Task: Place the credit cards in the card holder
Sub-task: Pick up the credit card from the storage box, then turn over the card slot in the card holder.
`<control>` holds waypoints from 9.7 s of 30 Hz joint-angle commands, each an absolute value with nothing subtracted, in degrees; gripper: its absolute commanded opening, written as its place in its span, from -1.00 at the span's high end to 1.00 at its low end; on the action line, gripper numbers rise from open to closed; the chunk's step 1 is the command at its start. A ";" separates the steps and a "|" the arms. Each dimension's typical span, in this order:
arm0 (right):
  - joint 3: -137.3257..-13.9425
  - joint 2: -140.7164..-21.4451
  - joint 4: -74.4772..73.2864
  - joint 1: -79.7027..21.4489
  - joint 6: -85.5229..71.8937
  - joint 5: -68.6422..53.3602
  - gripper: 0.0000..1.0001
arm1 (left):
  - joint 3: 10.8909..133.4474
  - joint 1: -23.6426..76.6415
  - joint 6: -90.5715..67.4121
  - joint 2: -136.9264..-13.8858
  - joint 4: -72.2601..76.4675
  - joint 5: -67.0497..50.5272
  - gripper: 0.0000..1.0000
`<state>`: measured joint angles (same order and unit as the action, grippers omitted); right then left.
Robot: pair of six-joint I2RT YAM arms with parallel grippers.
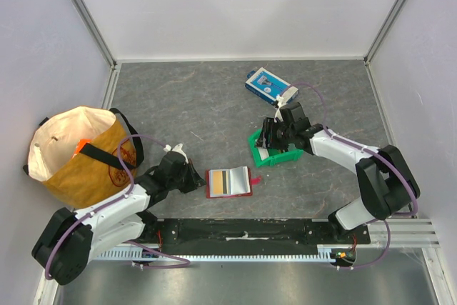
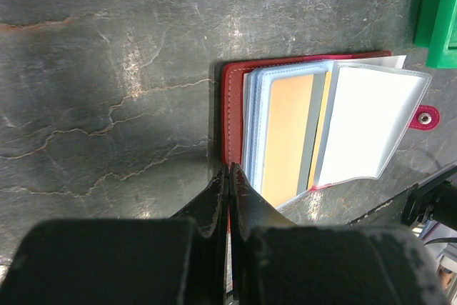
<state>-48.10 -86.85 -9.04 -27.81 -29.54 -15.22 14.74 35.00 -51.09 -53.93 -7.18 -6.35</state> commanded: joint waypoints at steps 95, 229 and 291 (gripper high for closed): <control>-47.55 -83.75 -10.19 -55.11 -45.18 7.73 1.00 | 13.01 35.07 -51.33 -49.04 -7.38 -8.61 0.08; -69.43 -100.28 -24.42 -76.90 -52.74 39.63 1.00 | 9.76 35.07 -55.11 -36.65 0.35 -11.78 0.96; -69.09 -96.59 -30.32 -77.17 -51.76 45.44 1.00 | 9.67 35.07 -55.55 -31.81 -7.99 -8.97 0.96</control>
<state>-70.54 -99.61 -28.25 -77.82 -50.81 41.85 8.73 35.00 -56.03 -31.97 -7.31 -10.50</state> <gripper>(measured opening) 0.007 0.032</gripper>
